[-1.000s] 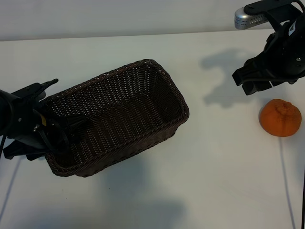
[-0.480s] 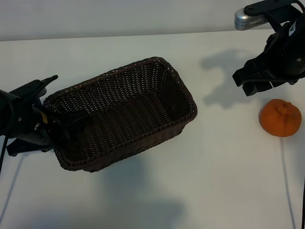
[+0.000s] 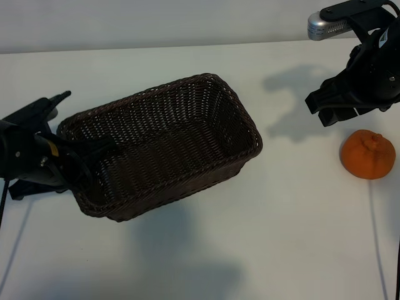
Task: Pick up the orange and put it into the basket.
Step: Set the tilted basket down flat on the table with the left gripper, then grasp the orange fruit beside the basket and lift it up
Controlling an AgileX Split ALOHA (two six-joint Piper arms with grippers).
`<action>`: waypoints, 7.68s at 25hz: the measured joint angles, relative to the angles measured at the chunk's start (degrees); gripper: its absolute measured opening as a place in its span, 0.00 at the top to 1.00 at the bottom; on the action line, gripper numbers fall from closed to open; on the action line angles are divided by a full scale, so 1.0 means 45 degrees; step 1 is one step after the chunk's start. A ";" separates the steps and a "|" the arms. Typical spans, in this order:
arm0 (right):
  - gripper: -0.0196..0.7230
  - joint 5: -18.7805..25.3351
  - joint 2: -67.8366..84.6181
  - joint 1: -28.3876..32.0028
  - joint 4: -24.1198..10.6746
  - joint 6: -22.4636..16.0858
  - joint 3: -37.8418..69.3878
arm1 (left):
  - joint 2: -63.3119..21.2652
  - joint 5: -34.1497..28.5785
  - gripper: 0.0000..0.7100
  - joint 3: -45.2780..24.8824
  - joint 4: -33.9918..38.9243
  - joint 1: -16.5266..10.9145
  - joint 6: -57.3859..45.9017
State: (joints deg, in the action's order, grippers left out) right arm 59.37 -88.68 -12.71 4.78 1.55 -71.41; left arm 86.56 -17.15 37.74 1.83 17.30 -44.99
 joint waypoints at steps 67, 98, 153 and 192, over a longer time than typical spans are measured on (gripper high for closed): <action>0.25 0.0196 0.0000 0.0000 -0.0034 0.0011 0.0000 | 0.5794 -0.1605 0.78 0.7149 -0.6596 -0.0308 1.0619; 0.25 0.0211 0.0000 0.0000 -0.0034 0.0011 0.0000 | 0.3013 -0.3622 0.02 0.7237 -0.3748 -0.0308 0.9555; 0.25 -0.0235 0.0000 0.0000 -0.0075 0.0001 0.0000 | -1.8739 -0.9411 0.16 -0.1150 -0.0998 -0.3938 1.1007; 0.25 -0.0938 -0.3655 0.2507 -0.1315 -0.1254 0.0004 | -1.9350 -1.0108 0.16 -0.2036 0.0452 -0.3308 0.9866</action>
State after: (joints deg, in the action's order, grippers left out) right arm 55.15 -105.12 -1.43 -1.13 -4.09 -71.39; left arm -0.52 -62.63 28.58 3.86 2.41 -0.60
